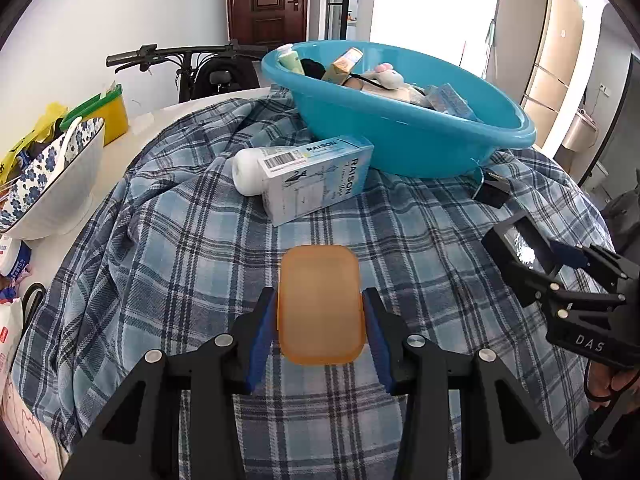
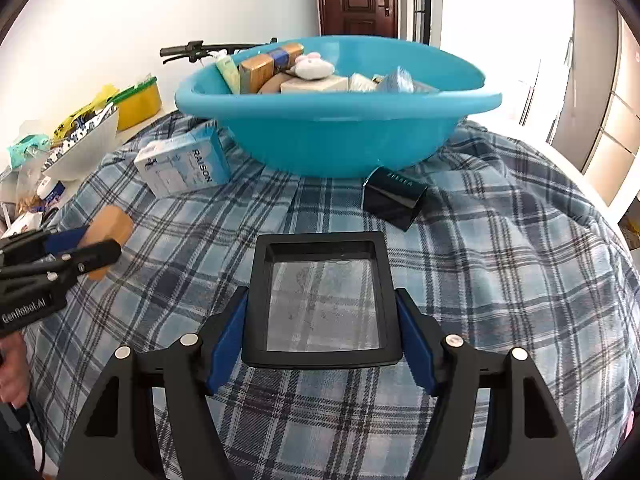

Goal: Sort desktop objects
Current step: 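Lift the orange soap box with the left tool while the right tool holds the black frame, then carry the soap box and black frame up over the turquoise basin with both tools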

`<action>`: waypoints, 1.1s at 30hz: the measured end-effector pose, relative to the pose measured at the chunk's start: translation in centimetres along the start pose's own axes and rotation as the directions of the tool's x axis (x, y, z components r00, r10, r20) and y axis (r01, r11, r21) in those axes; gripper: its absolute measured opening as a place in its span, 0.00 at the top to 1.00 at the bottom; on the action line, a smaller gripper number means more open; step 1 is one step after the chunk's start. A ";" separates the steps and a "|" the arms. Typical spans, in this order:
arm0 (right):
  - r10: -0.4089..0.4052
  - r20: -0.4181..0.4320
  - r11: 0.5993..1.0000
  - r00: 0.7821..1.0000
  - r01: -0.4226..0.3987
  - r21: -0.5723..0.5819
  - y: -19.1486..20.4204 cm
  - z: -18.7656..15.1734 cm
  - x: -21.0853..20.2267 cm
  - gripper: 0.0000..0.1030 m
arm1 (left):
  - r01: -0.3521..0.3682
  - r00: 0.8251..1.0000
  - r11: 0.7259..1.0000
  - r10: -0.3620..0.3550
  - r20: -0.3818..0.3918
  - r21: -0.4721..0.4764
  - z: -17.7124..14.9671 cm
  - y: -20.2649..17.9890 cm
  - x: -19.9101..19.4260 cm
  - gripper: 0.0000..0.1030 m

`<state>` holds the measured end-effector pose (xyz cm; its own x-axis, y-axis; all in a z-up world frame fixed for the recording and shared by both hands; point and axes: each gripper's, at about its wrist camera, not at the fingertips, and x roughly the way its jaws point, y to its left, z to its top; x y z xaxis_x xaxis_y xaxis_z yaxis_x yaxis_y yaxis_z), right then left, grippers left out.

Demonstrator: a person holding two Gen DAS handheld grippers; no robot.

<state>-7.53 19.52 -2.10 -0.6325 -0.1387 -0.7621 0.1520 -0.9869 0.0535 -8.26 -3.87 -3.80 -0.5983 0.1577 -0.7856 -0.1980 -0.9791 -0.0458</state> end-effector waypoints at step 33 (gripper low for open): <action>0.004 0.252 1.000 0.968 -0.001 -0.011 0.8 6.9 -7.7 0.33 | -0.022 0.963 0.998 0.003 0.268 0.066 6.7 -3.2 -7.9 0.56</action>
<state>-7.78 19.22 8.32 -0.8028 -0.1584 -0.5748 0.1611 -0.9858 0.0467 -8.08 -1.09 6.63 -0.7849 0.1832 -0.5919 -0.2360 -0.9717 0.0123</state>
